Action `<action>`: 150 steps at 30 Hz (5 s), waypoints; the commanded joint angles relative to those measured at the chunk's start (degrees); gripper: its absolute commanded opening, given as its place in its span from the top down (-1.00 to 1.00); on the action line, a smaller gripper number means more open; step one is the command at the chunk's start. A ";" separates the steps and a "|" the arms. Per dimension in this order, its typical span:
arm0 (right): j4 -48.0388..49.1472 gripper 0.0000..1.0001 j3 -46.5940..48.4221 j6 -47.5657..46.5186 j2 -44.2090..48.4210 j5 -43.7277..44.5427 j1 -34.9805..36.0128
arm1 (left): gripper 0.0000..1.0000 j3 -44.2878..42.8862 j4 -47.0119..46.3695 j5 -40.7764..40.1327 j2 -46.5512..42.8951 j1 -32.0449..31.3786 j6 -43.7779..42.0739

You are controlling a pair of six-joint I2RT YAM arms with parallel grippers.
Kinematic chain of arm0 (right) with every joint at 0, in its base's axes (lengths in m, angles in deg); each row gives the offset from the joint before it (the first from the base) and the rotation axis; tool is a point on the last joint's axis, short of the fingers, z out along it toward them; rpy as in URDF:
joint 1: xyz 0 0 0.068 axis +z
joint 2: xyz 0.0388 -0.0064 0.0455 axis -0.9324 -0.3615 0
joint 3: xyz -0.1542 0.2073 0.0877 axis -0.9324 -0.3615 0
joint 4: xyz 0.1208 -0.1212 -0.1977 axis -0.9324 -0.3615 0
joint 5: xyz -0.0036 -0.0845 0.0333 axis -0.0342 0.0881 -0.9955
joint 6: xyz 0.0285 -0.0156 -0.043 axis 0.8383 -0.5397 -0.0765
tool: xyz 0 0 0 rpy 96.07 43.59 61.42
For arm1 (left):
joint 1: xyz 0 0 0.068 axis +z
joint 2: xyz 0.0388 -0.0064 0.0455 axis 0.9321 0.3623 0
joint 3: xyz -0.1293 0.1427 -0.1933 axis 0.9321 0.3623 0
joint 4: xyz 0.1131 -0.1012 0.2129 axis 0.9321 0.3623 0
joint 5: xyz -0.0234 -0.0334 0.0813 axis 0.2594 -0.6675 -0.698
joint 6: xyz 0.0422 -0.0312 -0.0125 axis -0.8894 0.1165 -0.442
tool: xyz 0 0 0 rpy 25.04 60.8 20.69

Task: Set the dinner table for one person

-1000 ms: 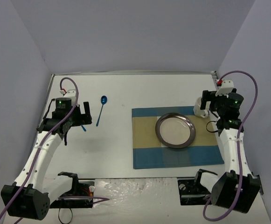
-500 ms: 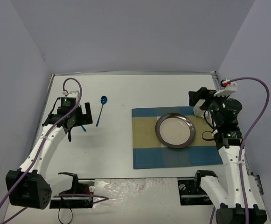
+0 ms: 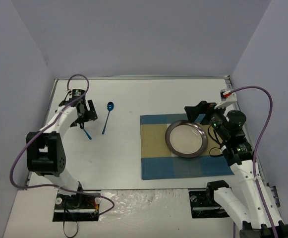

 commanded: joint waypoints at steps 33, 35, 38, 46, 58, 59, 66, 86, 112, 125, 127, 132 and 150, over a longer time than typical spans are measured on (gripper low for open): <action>0.81 -1.00 0.43 -5.18 2.04 -1.31 4.67 | 1.00 -5.99 -3.43 2.21 14.70 10.31 9.86; 0.76 -1.00 0.48 -5.04 2.14 -1.35 4.67 | 1.00 -6.00 -1.05 2.17 11.01 8.24 9.27; 0.63 -1.00 0.52 -4.54 2.55 -0.92 4.67 | 1.00 -6.29 2.07 0.96 4.88 2.90 8.97; -1.05 -1.00 1.25 -1.71 2.72 -0.99 4.76 | 1.00 -8.86 7.80 -5.35 -0.75 -23.33 18.69; -3.40 -1.00 1.85 -1.50 6.67 -3.07 4.76 | 1.00 -22.79 6.43 -7.69 15.34 -48.27 30.02; -3.80 -1.00 1.84 -1.71 7.19 -3.14 4.76 | 1.00 -23.32 6.35 -7.83 16.51 -49.02 31.02; -7.68 -1.00 2.62 -3.58 8.51 -2.54 4.92 | 1.00 -22.74 4.59 -7.76 20.52 -50.75 36.80; -9.21 -1.00 1.04 -5.94 10.56 -0.47 7.15 | 1.00 -23.16 7.90 -8.24 24.74 -51.14 34.21; -9.91 -1.00 1.05 -5.80 10.48 -0.70 7.14 | 0.54 -22.29 8.20 -8.73 22.48 -51.14 33.14; -11.68 -1.00 4.21 -3.95 8.95 0.95 7.14 | -0.41 -17.23 6.14 -11.40 5.98 -45.22 13.89; -11.76 -1.00 4.35 -3.86 8.10 0.35 7.14 | -0.59 -14.16 3.05 -8.59 1.44 -40.93 7.56; -11.67 -1.00 4.82 -4.82 5.58 -3.57 7.14 | -0.68 -7.64 -6.06 8.72 -4.03 -24.86 -3.52; -11.41 -1.00 5.93 -11.31 -0.51 -10.91 7.14 | -0.67 -28.04 -12.20 45.91 21.49 1.66 -24.58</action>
